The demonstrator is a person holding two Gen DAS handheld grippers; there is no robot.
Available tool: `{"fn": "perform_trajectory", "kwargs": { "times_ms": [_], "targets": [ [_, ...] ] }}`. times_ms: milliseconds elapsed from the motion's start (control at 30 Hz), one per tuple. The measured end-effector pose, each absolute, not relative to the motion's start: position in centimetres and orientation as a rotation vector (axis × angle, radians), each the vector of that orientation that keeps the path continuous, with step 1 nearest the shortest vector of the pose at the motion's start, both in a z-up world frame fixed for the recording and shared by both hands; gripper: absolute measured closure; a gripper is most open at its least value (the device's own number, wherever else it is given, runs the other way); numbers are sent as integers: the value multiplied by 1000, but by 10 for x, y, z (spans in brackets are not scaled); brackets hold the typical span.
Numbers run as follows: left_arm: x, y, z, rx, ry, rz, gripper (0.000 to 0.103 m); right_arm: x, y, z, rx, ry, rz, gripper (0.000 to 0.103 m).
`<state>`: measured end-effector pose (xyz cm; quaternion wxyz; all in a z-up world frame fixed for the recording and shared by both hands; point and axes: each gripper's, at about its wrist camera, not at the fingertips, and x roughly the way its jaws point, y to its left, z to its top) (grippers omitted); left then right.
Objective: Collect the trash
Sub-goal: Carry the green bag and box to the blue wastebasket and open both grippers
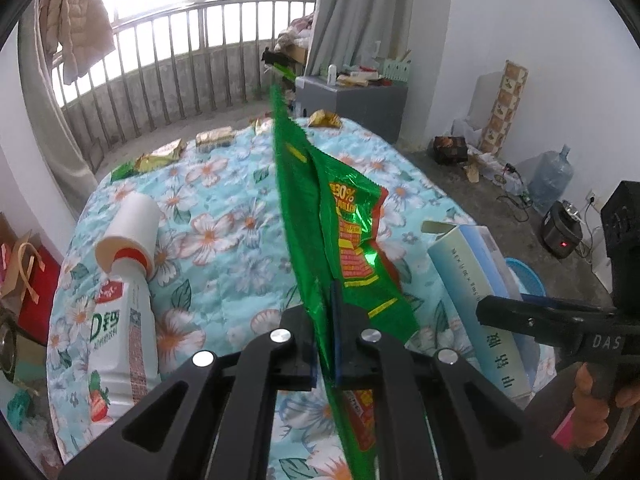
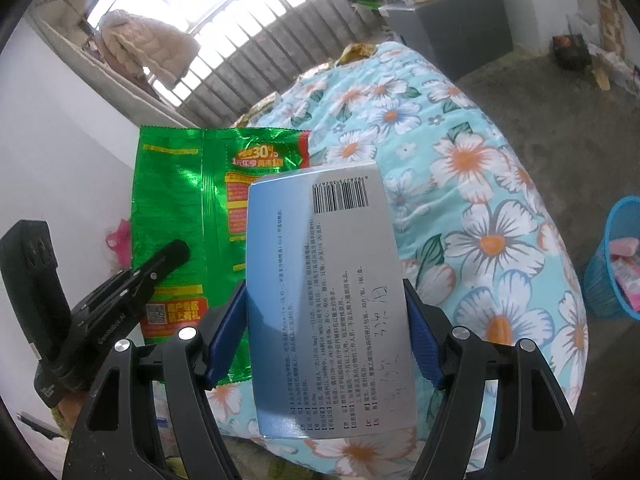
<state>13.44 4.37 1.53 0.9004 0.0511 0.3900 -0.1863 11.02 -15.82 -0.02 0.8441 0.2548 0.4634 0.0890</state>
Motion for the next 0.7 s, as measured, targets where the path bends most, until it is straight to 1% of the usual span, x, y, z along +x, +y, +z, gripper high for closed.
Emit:
{"fn": "perform_trajectory", "kwargs": {
  "times_ms": [267,533,700],
  "targets": [
    [128,36,42,78,725,-478,101,90,-172,17,609,889,171,35],
    [121,6,68,100,651,-559,101,66,-206,25,713,799,151,35],
    [120,-22,80,107,638,-617,101,48,-237,26,785,733,121,35]
  ]
}}
